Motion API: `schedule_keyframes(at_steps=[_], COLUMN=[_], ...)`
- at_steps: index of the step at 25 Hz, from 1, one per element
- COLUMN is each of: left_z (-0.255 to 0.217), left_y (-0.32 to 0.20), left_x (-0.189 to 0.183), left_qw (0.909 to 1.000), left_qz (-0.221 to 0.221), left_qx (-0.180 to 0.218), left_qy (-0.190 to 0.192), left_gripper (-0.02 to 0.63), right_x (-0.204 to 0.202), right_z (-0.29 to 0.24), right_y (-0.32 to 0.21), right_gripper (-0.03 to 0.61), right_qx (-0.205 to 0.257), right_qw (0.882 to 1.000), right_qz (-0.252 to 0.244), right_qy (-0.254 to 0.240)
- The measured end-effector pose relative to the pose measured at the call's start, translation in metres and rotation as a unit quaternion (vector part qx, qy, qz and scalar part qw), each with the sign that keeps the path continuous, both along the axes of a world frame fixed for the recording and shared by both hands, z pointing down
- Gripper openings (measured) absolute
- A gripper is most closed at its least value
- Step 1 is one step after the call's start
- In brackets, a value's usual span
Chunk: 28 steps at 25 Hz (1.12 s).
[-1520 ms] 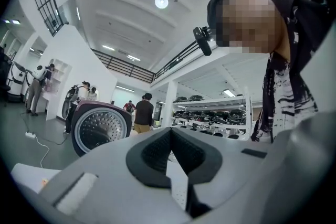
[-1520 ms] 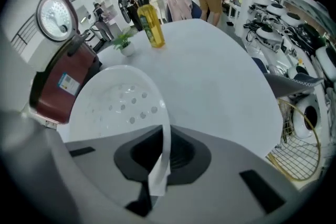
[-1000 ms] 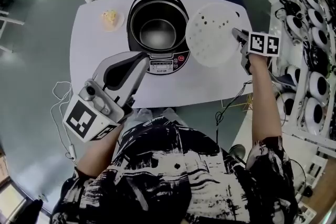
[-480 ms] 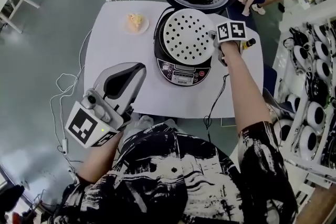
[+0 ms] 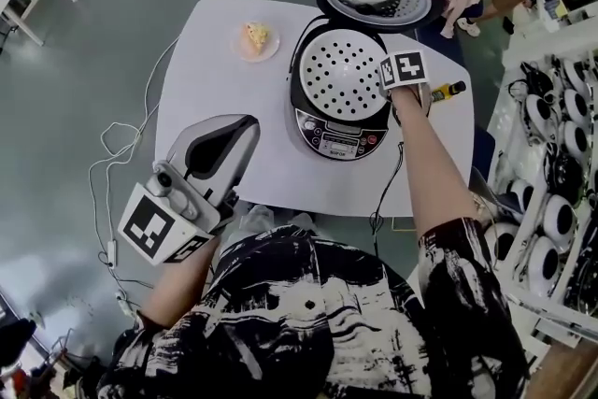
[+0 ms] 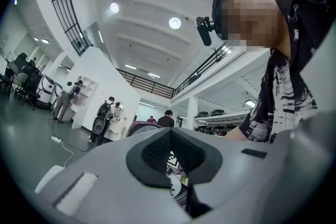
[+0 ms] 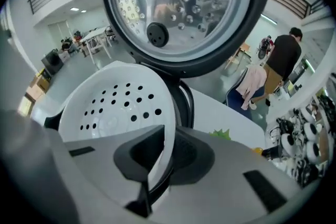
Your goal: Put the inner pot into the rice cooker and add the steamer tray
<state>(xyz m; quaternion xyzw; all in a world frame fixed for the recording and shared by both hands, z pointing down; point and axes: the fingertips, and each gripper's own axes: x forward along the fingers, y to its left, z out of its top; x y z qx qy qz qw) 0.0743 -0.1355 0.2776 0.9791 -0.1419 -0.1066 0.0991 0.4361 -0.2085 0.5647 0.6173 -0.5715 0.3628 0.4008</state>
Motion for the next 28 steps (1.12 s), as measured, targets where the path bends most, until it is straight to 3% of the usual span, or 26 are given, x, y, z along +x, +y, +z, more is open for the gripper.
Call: schedule_keyframes(at_steps=[4,10,14,16,17,19,21,24,26,28], left_z=[0.001,0.002,-0.001,-0.004,-0.004,-0.005,-0.005,-0.009,-0.012,-0.014], left_y=[-0.002,-0.002,0.001,0.003,0.005,0.007,0.011,0.015,0.017,0.019], left_x=[0.0,0.006,0.014,0.02,0.022,0.024,0.026,0.034,0.041,0.05], left_qw=[1.0,0.9999,0.9997,0.9995,0.9994,0.9993,0.9991,0.9988,0.9985,0.998], left_qz=[0.005,0.017,0.026,0.031,0.033,0.036,0.04,0.047,0.052,0.058], left_qx=[-0.001,0.002,0.003,0.005,0.006,0.008,0.01,0.014,0.017,0.022], left_qy=[0.002,0.002,0.0,-0.001,-0.002,-0.003,-0.005,-0.01,-0.011,-0.014], left_gripper=[0.005,0.005,0.005,0.005,0.005,0.005,0.005,0.005,0.005,0.005], right_x=[-0.002,-0.004,-0.003,-0.001,-0.002,-0.004,-0.005,-0.011,-0.02,-0.035], right_z=[0.0,0.0,-0.002,-0.002,-0.001,0.001,-0.012,-0.061,-0.113,-0.175], right_y=[0.0,0.001,0.001,0.003,0.004,0.008,0.004,0.0,0.01,0.03], right_gripper=[0.034,0.066,0.104,0.135,0.184,0.195,0.193,0.193,0.193,0.193], right_qx=[-0.01,-0.004,0.017,0.023,0.026,0.03,0.07,0.169,0.253,0.351], right_qw=[0.996,0.988,0.986,0.986,0.986,0.988,0.987,0.978,0.962,0.932], right_qz=[-0.052,-0.1,-0.115,-0.115,-0.116,-0.109,-0.105,-0.102,-0.094,-0.088], right_qy=[0.073,0.121,0.121,0.12,0.116,0.103,0.099,0.07,0.036,-0.017])
